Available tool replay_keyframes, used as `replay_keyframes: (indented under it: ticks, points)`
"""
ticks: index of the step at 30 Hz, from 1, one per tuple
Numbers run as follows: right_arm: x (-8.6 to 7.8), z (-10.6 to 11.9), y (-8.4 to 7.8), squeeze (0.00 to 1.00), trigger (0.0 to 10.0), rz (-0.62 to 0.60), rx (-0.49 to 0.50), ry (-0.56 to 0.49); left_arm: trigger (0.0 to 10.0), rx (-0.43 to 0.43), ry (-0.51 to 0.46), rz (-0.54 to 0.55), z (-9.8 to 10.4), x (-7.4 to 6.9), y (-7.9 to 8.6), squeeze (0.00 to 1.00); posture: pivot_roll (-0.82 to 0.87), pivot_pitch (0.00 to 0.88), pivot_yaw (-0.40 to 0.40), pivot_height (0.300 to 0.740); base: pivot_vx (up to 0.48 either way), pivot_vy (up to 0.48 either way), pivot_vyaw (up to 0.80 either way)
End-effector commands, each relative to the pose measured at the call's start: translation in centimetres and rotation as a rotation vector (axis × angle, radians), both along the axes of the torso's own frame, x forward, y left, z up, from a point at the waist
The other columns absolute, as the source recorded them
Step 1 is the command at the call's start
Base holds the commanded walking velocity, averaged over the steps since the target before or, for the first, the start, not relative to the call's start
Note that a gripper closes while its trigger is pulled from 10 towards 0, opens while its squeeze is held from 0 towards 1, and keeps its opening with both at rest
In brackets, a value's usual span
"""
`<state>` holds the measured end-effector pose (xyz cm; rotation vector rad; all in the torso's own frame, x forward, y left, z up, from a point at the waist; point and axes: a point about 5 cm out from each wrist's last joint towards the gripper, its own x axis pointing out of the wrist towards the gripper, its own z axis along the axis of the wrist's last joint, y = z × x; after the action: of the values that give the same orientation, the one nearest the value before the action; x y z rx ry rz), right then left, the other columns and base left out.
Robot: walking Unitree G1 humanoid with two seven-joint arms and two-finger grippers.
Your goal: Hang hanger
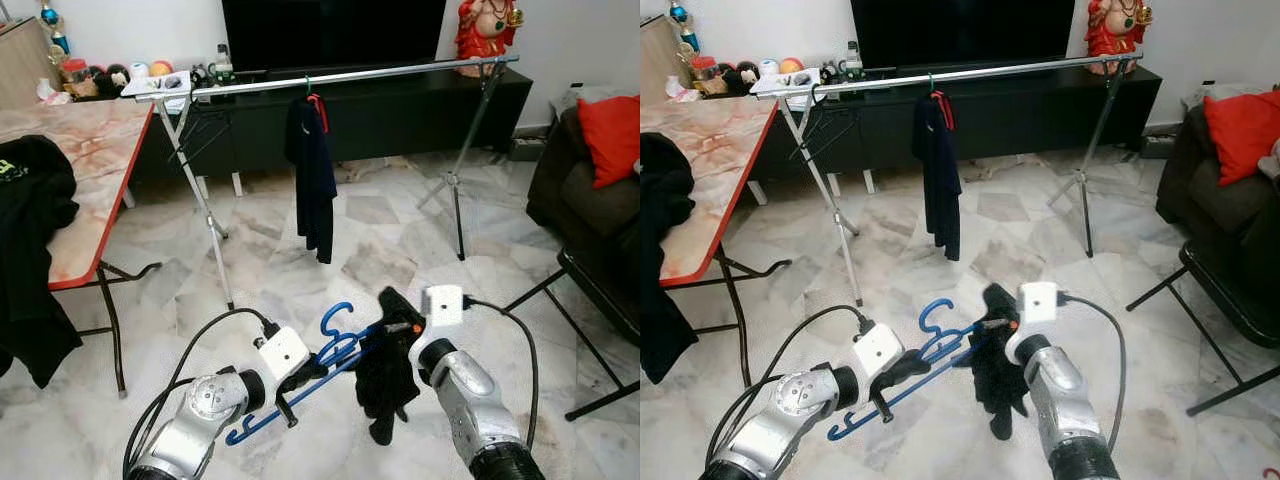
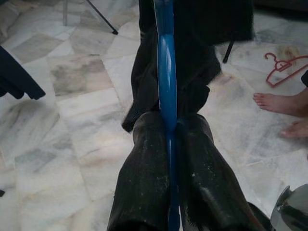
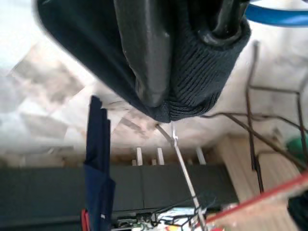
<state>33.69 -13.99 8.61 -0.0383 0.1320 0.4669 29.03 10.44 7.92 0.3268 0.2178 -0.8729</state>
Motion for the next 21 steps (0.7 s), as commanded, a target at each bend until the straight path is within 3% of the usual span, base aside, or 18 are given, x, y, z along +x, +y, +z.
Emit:
replay_keyframes:
  ticks: [1,4,9,10,12,14,16,21]
  points:
    - [0.3,0.7,-0.5,0.00,10.0,-0.006,-0.064,-0.051,10.0,-0.012,0.000,-0.017,0.2,-0.2,-0.2,0.00,0.07,0.048,0.019,0.740,0.000,0.000,0.00]
    - [0.7,1.3,-1.2,0.00,10.0,-0.011,-0.071,-0.070,10.0,-0.012,0.004,-0.024,0.2,-0.3,-0.2,0.00,0.07,0.048,0.019,0.740,0.000,0.000,0.00]
    - [1.0,1.6,-2.2,0.00,10.0,-0.026,-0.168,-0.083,10.0,-0.010,0.005,-0.025,0.1,-0.3,-0.2,0.00,0.06,0.048,0.021,0.740,0.000,0.000,0.00]
    - [1.4,1.7,-3.3,0.00,10.0,-0.075,-0.233,-0.071,10.0,0.001,0.003,-0.019,0.0,-0.3,0.0,0.00,0.06,0.048,0.021,0.740,0.000,0.000,0.00]
    - [1.5,1.7,-3.9,0.00,10.0,-0.103,-0.259,-0.057,10.0,0.014,0.000,-0.015,-0.1,-0.3,0.2,0.00,0.07,0.049,0.020,0.740,0.000,0.000,0.00]
    - [1.2,1.6,-4.2,0.00,10.0,-0.090,-0.283,-0.046,10.0,0.028,0.000,-0.014,-0.1,-0.3,0.4,0.00,0.07,0.049,0.020,0.740,0.000,0.000,0.00]
    - [0.9,1.2,-4.5,0.00,10.0,-0.063,-0.386,-0.044,10.0,0.045,0.000,-0.015,-0.2,-0.4,0.6,0.00,0.07,0.049,0.020,0.740,0.000,0.000,0.00]
    - [0.5,0.3,-5.1,0.00,10.0,-0.036,-0.506,-0.028,10.0,0.085,0.000,-0.019,-0.6,-0.4,1.1,0.00,0.07,0.049,0.020,0.740,0.000,0.000,0.00]
